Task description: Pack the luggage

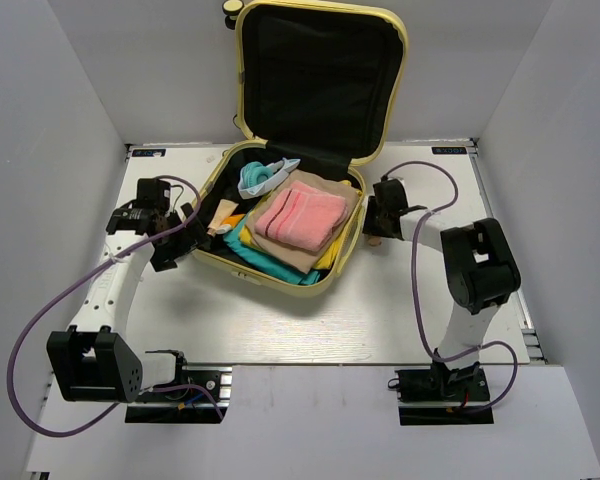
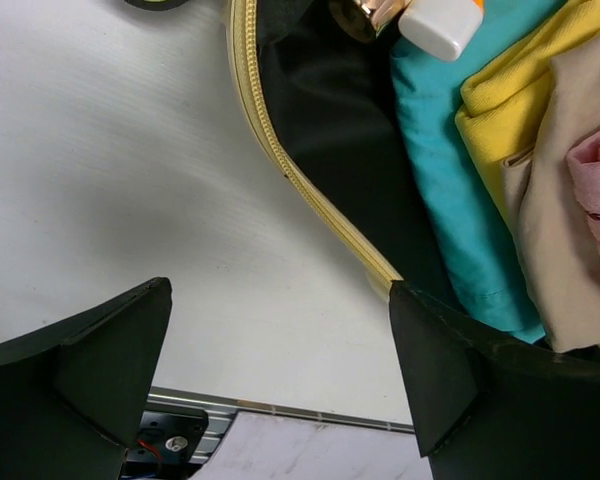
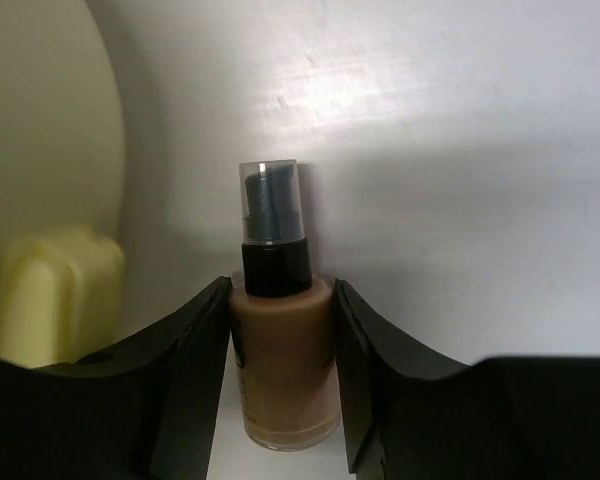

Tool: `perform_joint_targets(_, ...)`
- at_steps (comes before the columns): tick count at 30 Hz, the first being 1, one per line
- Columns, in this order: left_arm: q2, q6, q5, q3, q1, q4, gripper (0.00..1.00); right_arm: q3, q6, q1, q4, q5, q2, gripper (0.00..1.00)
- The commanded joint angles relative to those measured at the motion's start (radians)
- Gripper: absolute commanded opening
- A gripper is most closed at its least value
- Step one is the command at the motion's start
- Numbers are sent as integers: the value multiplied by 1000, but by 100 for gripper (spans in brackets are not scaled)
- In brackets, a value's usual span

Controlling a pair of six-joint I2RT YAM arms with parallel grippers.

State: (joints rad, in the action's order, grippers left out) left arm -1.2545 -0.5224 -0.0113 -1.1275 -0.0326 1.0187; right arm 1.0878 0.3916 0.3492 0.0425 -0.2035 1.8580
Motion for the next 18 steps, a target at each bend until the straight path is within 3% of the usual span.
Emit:
perform_joint_targets(1,21,12,7,-73,2,-5,100,-64,10,16,143,-115,-89,0)
perform_joint_targets(5,10,18,7,-127,3,7,100,-68,-31,8,206,-221,-276,0)
perform_joint_targets(10,4,19,7,-143,10,-3,100,-25,-95,14,223,-125,-407,0)
perform_joint_targets(14,-5,21,1,-149,23,-8,100,108,-115,42,232,186,-425,0)
perform_joint_targets(15,-6,18,2,-147,25,-9,100,135,-117,60,229,354,-387,0)
perform_joint_targets(18,-26,-4,-9,-152,88,-3,100,280,-94,156,215,506,-245,0)
